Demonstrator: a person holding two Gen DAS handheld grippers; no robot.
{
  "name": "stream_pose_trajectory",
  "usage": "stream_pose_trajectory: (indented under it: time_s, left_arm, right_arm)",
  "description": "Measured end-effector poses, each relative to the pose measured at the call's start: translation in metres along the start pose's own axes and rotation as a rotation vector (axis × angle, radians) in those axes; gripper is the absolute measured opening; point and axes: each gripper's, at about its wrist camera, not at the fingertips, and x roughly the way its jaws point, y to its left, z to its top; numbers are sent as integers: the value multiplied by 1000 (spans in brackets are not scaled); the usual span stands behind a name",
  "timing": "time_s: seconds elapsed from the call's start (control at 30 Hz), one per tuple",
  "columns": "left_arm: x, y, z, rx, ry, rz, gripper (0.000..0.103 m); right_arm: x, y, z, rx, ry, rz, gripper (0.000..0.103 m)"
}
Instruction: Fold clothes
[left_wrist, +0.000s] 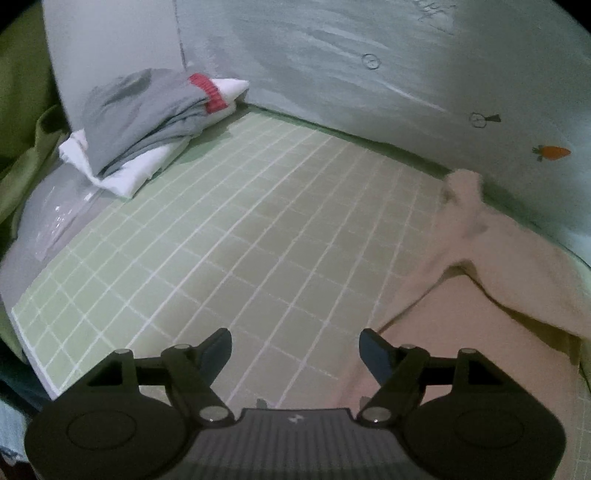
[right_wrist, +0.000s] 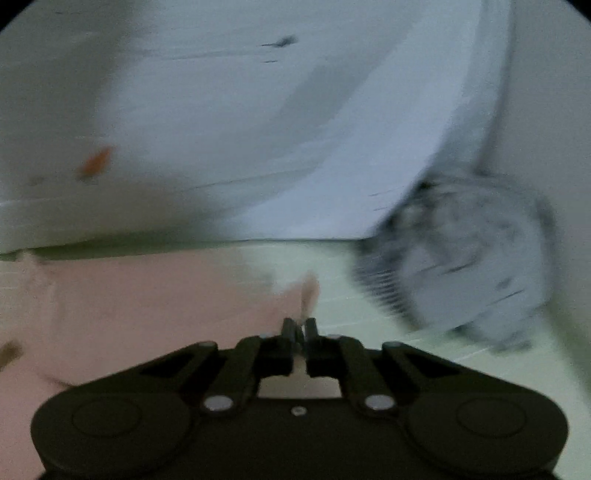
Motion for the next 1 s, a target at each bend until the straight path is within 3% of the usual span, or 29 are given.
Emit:
stream_pose_trajectory:
  time_s: [0.1,0.17,0.2,0.23,0.27,0.3,0.5,0.67,0.87,0.97,1.0]
  left_arm:
    - [0,13,-4,-26,15,3,77]
    - [-2,24,-4,-28,23,-2,78]
    - [-3,30,-3,-25,27,-6,79]
    - [-4,36,-3,-22,30,-11,81]
    - [-6,42,-2,-17,31,-16,87]
    - [-8,48,-1,-1,15,-25,93]
    - [8,87,20,135,-30,-111,94]
    - [25,118,41,215,-29,-130,94]
    - [39,144,46,236,1,-166,94]
    - [43,149,41,272,14,-178,94]
    - [44,151,39,282,17,-180,94]
  right_arm:
    - [-11,3,-8,4,16,-45,62]
    - [-19,10,-14,8,29,-58,70]
    - [-23,21,-18,10,38,-30,79]
    - [-29,32,-22,15,47,-2,96]
    - [-36,45,-26,22,57,26,103]
    - [-44,61,-31,27,65,56,103]
    - [-94,157,-71,-3,76,196,103]
    - [-140,238,-102,-12,96,221,103]
    - [-171,306,-127,-60,133,263,103]
    - [-180,328,-139,-100,156,258,83]
    - [-179,331,-143,-100,172,255,70]
